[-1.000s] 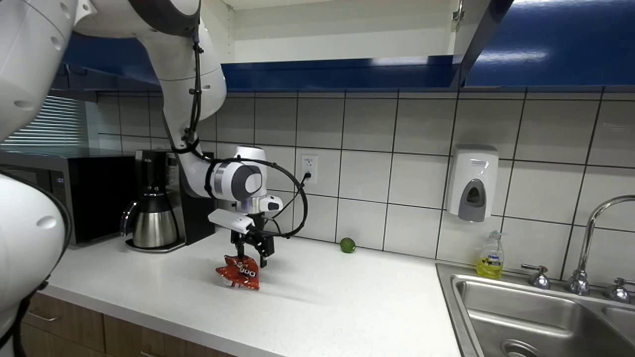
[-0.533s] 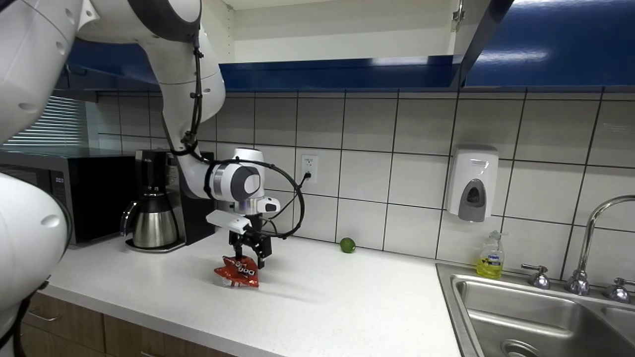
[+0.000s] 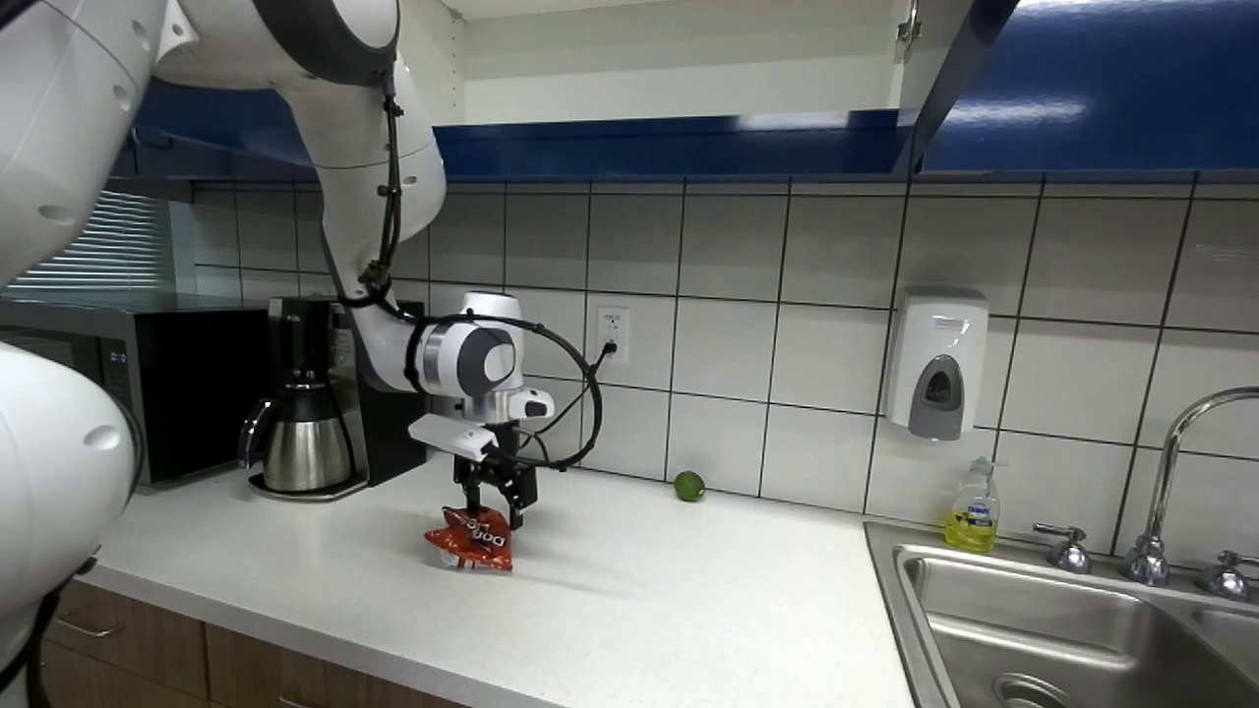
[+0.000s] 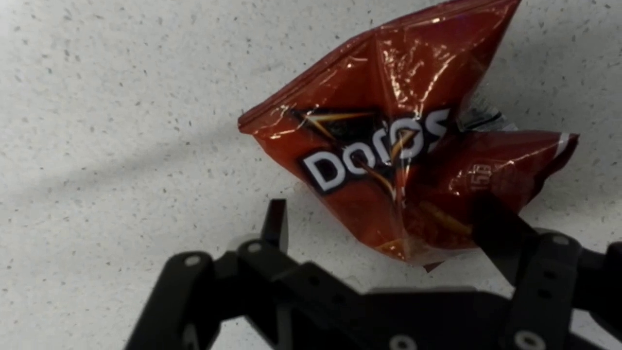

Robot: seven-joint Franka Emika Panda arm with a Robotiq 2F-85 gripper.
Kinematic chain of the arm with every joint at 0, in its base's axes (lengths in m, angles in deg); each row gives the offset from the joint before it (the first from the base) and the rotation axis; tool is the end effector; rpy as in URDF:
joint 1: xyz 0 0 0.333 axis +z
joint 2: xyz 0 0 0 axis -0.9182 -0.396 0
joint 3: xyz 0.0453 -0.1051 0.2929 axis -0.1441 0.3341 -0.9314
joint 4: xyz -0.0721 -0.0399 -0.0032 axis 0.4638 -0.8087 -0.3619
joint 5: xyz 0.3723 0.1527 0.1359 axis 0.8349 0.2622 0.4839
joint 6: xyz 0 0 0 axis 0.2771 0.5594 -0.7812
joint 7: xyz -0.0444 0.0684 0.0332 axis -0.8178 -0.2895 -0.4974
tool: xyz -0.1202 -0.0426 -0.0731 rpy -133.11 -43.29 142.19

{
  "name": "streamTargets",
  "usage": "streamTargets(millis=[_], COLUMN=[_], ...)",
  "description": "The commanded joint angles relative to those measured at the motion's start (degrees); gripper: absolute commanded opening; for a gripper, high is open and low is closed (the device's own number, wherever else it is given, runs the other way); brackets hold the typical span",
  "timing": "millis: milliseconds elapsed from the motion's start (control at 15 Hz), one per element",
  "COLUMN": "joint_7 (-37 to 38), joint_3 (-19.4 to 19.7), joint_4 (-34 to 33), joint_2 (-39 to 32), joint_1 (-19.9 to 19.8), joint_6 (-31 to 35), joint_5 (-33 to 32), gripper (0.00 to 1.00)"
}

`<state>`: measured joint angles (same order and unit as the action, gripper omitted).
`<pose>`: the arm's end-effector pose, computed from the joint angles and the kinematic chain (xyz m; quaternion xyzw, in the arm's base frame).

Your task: Put the packet into the cupboard

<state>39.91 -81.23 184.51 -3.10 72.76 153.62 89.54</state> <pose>0.5933 0.0334 0.1356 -0.9945 0.0996 -0.0330 0.0035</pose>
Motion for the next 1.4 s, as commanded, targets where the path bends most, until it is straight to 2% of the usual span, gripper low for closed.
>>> streamTargets(millis=[0,533,1333], joint_7=[1.6,1.6,0.7], joint_3=[0.3,0.2,-0.1], joint_4=[-0.7,-0.2,1.3], joint_2=[0.5,0.4,2.8], joint_1=[0.3,0.2,-0.1], joint_6=[-2.2,-2.3,-3.4], joint_5=[-0.8,-0.7,-0.6], gripper=[0.67,0.02,0.00])
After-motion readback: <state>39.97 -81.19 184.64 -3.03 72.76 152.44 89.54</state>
